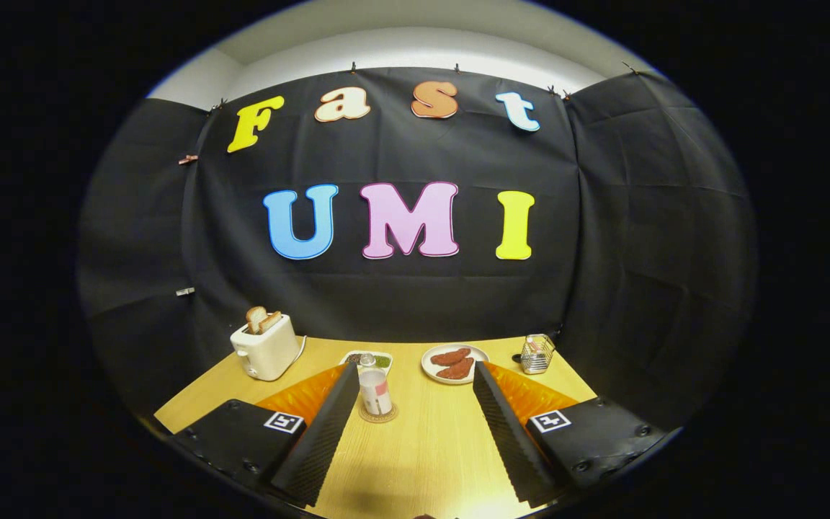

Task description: Take the bottle from table, then pour the juice into the cup, finally place the bottle on the coaster

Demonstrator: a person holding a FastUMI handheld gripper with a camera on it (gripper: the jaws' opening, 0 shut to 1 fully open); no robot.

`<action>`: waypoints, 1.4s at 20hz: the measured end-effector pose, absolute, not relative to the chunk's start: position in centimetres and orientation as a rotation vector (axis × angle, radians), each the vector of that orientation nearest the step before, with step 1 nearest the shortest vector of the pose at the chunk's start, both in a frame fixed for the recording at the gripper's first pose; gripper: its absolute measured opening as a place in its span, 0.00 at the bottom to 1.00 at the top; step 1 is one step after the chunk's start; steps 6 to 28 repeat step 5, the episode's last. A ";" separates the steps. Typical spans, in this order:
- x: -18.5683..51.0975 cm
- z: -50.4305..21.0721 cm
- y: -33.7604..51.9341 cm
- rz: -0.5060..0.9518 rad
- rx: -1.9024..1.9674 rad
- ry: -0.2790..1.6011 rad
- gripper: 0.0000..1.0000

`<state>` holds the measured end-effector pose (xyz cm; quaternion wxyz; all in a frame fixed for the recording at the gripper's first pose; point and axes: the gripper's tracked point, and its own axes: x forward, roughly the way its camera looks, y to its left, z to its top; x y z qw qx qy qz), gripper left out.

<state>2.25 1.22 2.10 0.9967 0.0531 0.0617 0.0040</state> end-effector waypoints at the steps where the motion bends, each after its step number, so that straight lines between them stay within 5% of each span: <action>1: 2.3 2.5 1.2 0.008 0.106 0.121 0.98; 28: 2.5 2.8 1.3 0.021 0.099 0.116 0.98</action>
